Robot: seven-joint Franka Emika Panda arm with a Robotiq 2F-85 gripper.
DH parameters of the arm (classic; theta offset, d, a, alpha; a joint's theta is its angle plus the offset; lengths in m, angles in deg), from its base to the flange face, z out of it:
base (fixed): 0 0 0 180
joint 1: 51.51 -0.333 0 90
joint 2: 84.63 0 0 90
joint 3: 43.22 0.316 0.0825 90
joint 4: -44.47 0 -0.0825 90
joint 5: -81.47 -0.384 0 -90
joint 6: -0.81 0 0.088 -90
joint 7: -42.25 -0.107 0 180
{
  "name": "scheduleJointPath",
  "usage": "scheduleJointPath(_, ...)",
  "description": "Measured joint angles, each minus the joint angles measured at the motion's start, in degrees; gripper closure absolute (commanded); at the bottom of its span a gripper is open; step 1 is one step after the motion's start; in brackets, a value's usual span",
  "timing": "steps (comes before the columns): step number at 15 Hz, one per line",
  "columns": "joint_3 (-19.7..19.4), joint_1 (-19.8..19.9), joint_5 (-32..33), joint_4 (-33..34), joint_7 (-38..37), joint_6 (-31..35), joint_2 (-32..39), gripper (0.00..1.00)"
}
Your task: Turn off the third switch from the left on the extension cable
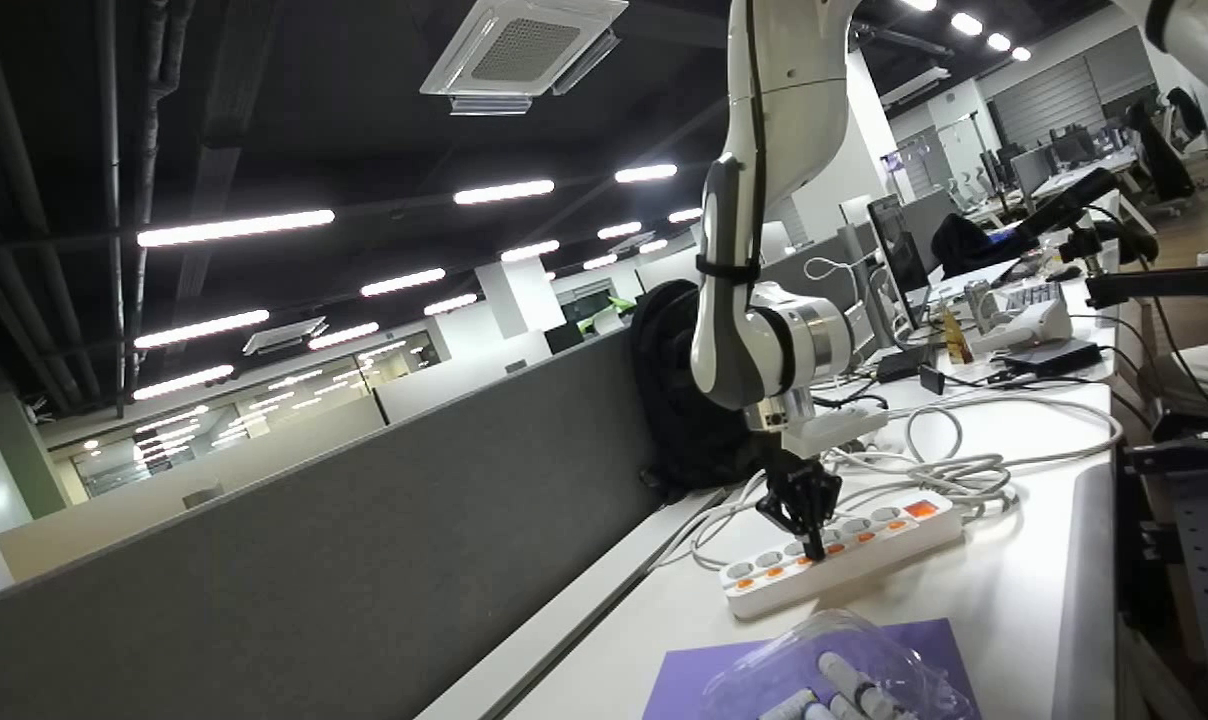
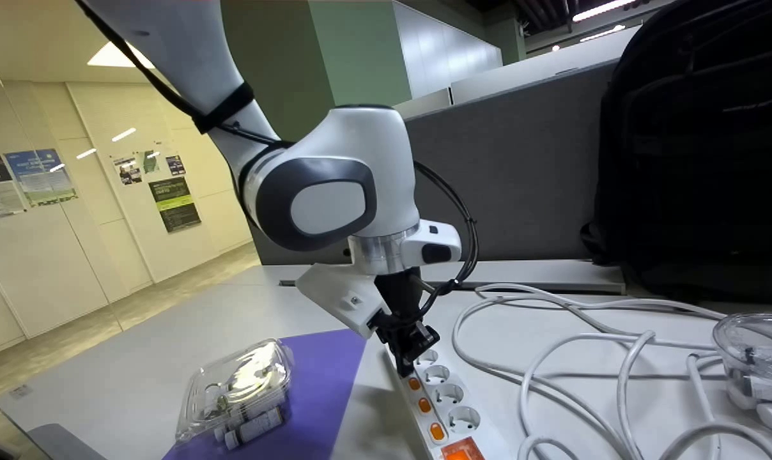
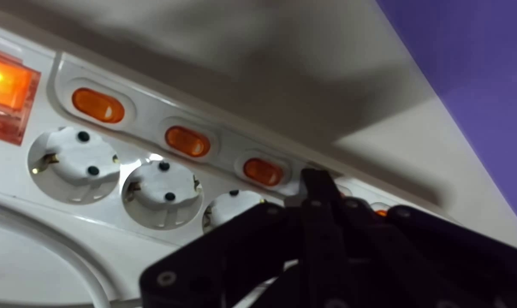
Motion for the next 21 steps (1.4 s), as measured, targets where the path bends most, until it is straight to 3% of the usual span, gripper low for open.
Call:
scheduleJointPath(6, 2.64, 0.37, -0.8, -0.02, 2.73, 0.86, -1.69, 1.0)
scheduleJointPath(7, 3.66, 0.55, -1.52, -0.24, 3.88, 1.32, -2.93, 0.74)
scheduleJointPath(8, 4.57, 0.69, -2.22, -0.57, 4.76, 1.4, -4.43, 0.72)
scheduleJointPath(12, 4.64, -0.48, -3.48, -2.98, 4.65, -1.1, -11.78, 0.46)
scheduleJointPath(14, 1.91, -2.43, -1.9, -4.63, 2.82, -3.55, -15.02, 0.33)
scheduleJointPath(18, -5.16, -6.13, 8.19, -8.91, -5.06, -6.34, -20.79, 0.05)
scheduleJointPath(21, -7.95, -6.68, 11.0, -11.46, -6.44, -7.64, -25.04, 0.0)
